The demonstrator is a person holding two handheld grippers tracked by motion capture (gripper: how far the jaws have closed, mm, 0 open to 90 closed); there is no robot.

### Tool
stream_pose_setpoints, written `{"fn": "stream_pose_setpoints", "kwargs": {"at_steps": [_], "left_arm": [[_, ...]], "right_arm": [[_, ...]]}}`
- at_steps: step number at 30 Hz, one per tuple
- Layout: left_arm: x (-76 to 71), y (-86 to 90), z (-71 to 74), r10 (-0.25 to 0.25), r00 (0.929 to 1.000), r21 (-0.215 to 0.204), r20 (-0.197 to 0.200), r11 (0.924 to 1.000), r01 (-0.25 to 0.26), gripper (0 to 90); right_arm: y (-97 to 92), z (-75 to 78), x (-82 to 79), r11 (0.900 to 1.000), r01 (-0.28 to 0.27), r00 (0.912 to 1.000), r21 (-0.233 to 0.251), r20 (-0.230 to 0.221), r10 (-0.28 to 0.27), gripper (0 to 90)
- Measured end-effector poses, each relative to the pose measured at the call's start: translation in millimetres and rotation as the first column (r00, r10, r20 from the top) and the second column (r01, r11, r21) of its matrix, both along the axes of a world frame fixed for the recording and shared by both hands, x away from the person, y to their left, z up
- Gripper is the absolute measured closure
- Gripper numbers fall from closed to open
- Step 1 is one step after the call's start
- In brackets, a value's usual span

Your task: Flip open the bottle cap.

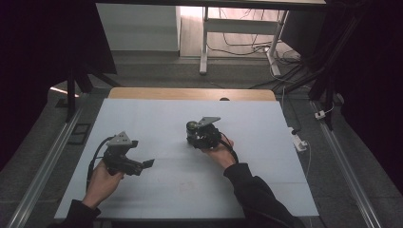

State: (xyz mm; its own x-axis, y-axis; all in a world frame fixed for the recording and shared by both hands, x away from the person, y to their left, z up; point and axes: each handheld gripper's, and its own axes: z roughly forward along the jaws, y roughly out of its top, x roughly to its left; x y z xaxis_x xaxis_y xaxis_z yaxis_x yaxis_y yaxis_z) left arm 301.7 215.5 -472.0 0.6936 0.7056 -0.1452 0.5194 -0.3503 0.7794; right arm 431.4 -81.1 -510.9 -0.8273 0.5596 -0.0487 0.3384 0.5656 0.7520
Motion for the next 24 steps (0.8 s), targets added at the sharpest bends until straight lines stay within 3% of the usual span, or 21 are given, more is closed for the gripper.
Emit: {"fn": "stream_pose_setpoints", "kwargs": {"at_steps": [12,24], "left_arm": [[24.3,-20.3,3.1,-0.012,0.9997,-0.026,-0.021,0.9996,0.011,0.0],[43.2,-42.5,7.7,-0.034,0.999,0.014,-0.029,0.9993,0.034,0.0]], "right_arm": [[0.0,-0.3,-0.1,1.0,0.0,1.0,-0.002,-0.001,0.0,52.8],[0.1,-0.4,0.0,1.0,-0.002,1.0,-0.004,-0.001,0.002,52.8]]}}
